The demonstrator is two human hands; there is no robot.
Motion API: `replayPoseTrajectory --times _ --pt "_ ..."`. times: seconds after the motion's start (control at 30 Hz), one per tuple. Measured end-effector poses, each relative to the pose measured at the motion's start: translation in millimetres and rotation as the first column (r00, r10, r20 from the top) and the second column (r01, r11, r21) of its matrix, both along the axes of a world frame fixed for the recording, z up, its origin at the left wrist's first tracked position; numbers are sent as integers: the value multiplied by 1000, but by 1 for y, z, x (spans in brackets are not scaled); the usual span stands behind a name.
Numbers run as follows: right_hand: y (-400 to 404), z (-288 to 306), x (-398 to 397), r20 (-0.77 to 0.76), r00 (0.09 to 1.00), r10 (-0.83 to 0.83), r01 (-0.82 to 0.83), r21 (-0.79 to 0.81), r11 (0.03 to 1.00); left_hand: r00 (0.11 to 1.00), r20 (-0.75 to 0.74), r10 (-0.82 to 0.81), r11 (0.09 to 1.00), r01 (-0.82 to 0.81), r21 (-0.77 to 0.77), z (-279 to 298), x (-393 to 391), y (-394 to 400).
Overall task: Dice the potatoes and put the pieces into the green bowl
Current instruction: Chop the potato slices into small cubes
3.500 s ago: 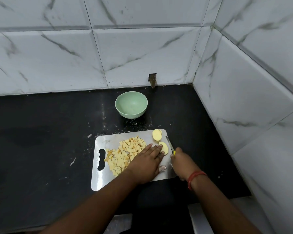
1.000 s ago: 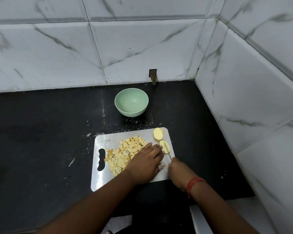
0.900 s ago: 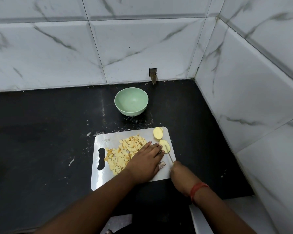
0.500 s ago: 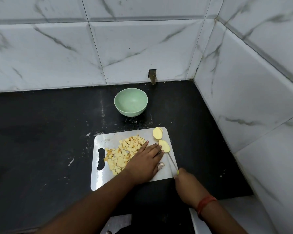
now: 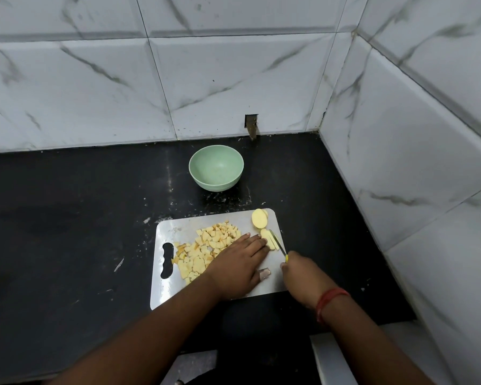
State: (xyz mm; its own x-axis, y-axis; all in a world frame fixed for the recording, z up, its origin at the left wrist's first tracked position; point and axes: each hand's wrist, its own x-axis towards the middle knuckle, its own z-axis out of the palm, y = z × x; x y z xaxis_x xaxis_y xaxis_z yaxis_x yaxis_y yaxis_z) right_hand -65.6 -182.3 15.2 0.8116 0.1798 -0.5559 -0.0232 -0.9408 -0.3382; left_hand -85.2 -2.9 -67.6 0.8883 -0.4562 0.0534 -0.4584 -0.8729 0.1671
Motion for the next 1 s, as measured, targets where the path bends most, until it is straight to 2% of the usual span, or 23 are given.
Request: replayPoseTrajectory --times 0.17,0.33,0.73,1.0 --pt "15 -12 8 -20 998 59 -60 -77 995 999 0 -45 999 45 -24 3 2 6" --pt "17 -17 10 -12 1000 1 -2 -49 999 998 9 -57 998 57 3 2 0 8" --pt "20 -22 11 15 997 77 -77 -15 997 998 -45 -50 998 51 21 1 0 9" --pt "20 -22 7 6 995 95 -95 -18 995 999 -6 -33 997 34 68 -1 -1 6"
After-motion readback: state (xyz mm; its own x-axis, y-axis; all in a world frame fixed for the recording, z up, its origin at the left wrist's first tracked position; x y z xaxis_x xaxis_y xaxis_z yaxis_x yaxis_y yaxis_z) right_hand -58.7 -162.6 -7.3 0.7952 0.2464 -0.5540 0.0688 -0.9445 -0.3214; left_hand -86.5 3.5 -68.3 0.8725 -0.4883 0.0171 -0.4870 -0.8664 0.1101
